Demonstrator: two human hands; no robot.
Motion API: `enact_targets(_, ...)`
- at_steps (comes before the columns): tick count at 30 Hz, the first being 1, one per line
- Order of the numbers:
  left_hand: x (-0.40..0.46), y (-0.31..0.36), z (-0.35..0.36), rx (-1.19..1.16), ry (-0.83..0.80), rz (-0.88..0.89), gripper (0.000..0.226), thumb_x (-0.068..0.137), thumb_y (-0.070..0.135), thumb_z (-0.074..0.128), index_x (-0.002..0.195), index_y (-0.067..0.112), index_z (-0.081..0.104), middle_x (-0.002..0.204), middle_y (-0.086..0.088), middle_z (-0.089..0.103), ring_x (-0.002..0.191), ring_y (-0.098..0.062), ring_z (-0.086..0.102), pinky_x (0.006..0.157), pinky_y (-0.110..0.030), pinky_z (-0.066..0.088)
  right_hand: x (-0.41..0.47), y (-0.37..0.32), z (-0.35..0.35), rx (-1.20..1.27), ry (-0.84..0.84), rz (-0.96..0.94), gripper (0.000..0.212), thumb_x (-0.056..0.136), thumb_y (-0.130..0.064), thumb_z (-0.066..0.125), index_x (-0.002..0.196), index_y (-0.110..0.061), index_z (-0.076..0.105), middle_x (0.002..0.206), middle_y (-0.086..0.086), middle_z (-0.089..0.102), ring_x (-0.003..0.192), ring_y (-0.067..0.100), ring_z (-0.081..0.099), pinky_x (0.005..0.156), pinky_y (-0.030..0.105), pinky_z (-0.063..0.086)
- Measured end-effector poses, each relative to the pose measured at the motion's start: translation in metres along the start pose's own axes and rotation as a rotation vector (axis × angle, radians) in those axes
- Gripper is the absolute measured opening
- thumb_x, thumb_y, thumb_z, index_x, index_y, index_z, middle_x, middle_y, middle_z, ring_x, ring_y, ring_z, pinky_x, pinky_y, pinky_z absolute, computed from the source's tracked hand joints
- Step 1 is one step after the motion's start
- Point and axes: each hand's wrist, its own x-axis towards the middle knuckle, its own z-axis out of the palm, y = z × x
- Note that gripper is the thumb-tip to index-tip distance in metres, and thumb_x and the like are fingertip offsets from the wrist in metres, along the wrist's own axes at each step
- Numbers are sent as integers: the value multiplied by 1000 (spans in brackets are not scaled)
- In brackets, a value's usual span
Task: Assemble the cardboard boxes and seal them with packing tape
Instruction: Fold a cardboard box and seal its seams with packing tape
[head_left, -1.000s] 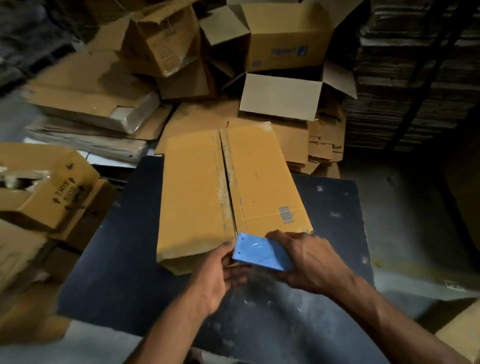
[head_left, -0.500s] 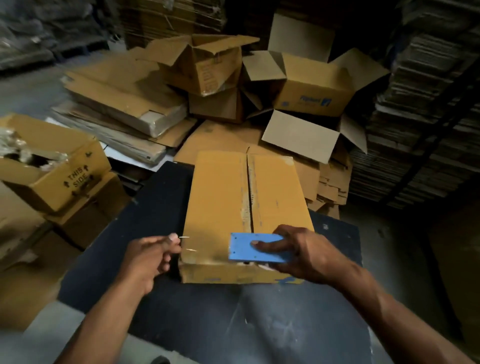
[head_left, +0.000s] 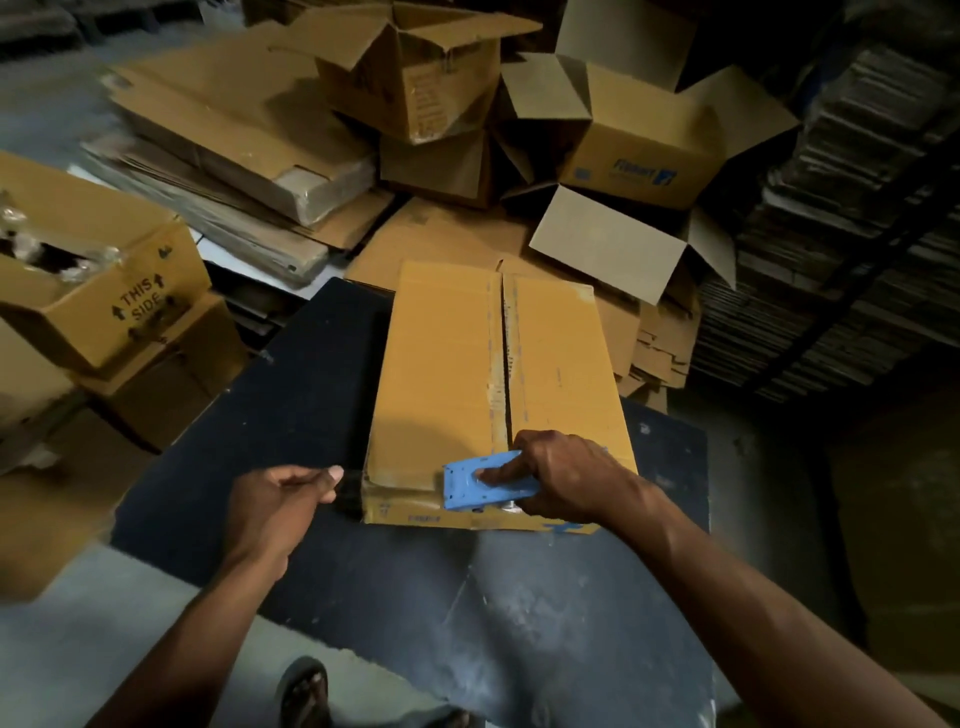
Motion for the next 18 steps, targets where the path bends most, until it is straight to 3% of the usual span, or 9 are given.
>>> enact_targets(6, 17, -17, 1, 79, 4, -36, 18, 87, 29, 83, 79, 14, 78, 72, 3, 76, 80, -17, 71, 69, -32, 48, 18, -18, -8, -30, -43, 34, 54, 96, -33, 66, 144, -54, 51, 122, -2, 55, 112, 26, 61, 77, 31, 36)
enact_targets(9, 22, -30, 2, 52, 10, -67, 22, 86, 30, 84, 71, 15, 78, 69, 4, 76, 82, -22, 72, 81, -39, 54, 24, -24, -13, -39, -49, 48, 55, 95, -32, 68, 142, -55, 52, 125, -4, 56, 113, 25, 61, 79, 30, 37)
enact_targets(14, 27, -26, -2, 6, 22, 3, 18, 88, 29, 82, 76, 17, 78, 71, 4, 76, 82, -17, 70, 69, -28, 46, 25, -23, -13, -14, -67, 78, 57, 94, -33, 68, 141, -59, 50, 113, -7, 50, 109, 24, 61, 76, 30, 34)
enact_targets(18, 35, -26, -7, 15, 2, -5, 20, 89, 30, 81, 76, 15, 78, 75, 2, 76, 82, -16, 69, 68, -28, 44, 27, -28, -15, -18, -85, 80, 58, 96, -35, 68, 144, -59, 46, 112, -7, 49, 107, 23, 61, 74, 32, 36)
